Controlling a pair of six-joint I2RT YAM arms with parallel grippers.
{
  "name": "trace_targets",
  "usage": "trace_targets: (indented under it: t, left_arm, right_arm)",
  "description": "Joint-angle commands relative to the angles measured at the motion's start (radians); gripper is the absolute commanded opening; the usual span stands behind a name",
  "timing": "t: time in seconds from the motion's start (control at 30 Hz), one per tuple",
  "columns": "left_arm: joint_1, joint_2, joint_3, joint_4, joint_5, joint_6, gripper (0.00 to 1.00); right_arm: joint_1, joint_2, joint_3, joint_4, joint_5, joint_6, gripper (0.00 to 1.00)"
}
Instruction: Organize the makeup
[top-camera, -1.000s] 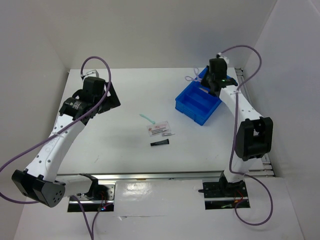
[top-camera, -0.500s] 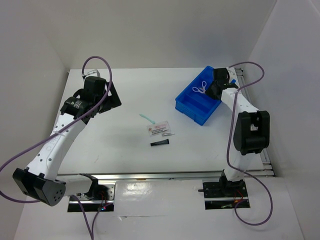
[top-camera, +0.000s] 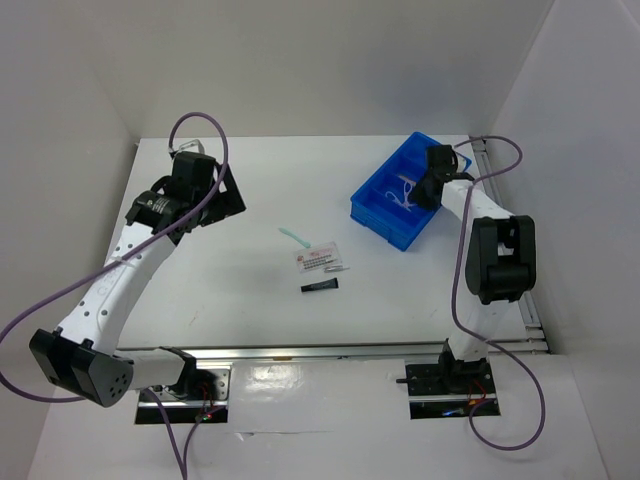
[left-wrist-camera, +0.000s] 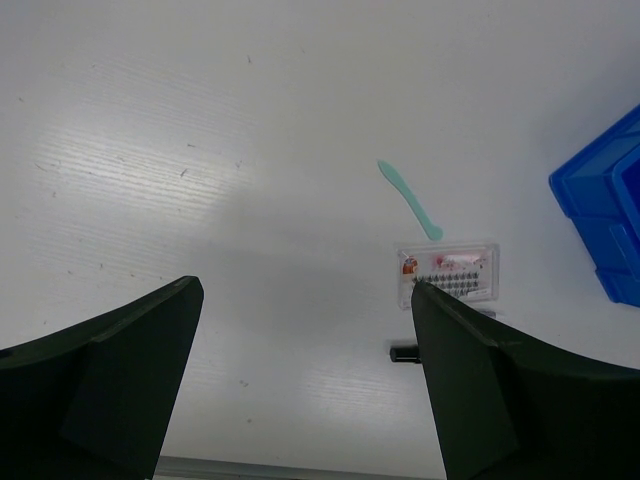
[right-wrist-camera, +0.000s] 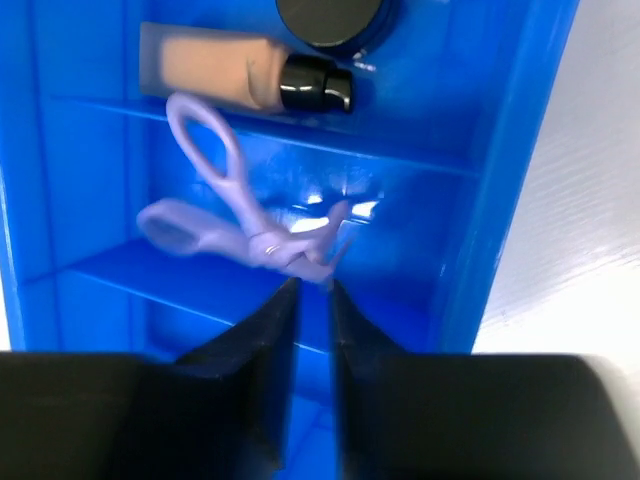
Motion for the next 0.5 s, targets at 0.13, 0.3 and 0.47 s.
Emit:
trace_targets:
  t: [0.13, 0.3, 0.47]
  left_arm:
    - [0.005, 0.0, 0.014, 0.02, 0.01, 0.008, 1.0]
    - [0.005, 0.0, 0.014, 0.02, 0.01, 0.008, 1.0]
    - [0.005, -0.023, 0.003, 0.004, -0.006, -0.041, 1.0]
  right_arm:
    - [0.01, -0.114, 0.026, 0.031, -0.014, -0.052, 0.64]
    - [0.104, -0.274, -0.008, 0.181, -0.033, -0.17, 0.6]
    - [0.288, -0.263, 0.018, 0.231, -0.194, -0.403, 0.56]
